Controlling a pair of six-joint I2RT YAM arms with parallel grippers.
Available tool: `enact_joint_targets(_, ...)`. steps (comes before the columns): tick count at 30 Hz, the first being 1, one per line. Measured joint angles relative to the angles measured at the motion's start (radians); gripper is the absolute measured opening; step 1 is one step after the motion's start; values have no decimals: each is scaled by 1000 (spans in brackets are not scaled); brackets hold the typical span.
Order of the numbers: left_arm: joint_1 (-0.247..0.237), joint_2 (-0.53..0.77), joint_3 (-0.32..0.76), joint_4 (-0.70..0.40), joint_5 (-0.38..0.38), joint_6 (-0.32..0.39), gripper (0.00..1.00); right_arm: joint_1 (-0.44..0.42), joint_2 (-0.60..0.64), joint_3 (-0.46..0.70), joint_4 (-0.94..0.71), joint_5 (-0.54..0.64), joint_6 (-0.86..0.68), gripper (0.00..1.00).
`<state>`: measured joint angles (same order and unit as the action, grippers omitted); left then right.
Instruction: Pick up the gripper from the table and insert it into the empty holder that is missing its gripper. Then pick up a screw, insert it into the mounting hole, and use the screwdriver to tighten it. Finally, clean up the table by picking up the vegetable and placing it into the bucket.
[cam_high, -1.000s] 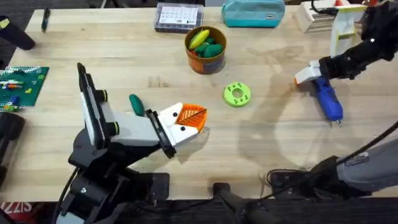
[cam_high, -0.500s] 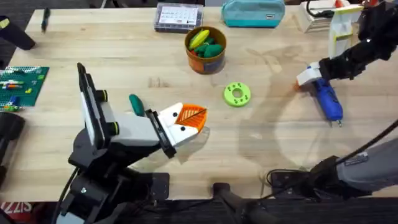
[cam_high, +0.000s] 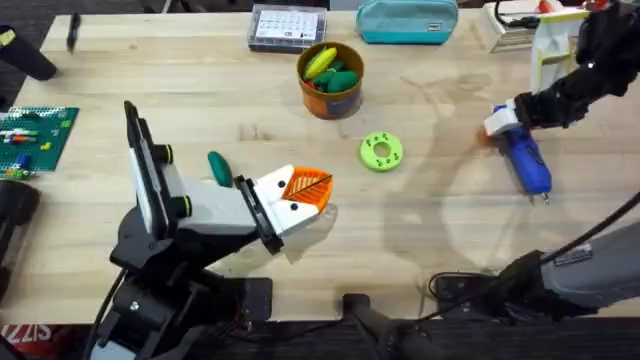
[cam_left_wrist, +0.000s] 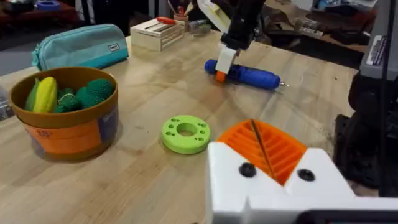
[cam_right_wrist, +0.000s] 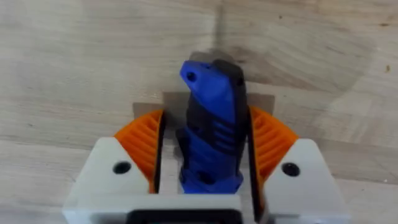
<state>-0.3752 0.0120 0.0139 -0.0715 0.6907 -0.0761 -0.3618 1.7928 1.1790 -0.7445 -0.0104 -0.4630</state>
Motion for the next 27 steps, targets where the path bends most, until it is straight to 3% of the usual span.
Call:
enact_joint_targets(6,0,0,0,0,0,0,18,1,0,0,0,11,7,498)
enact_joint_targets(15,0,0,0,0,0,0,18,2,0,0,1,14,7,461)
enact_joint_targets(16,0,0,0,0,0,0,18,2,0,0,3,16,4,401)
enact_joint_targets(19,0,0,0,0,0,0,18,1,3,0,4,29,7,89)
enact_joint_targets(20,0,0,0,0,0,0,18,1,3,0,3,34,12,39)
enact_joint_targets(27,0,0,0,0,0,0,18,0,4,0,-1,17,14,30)
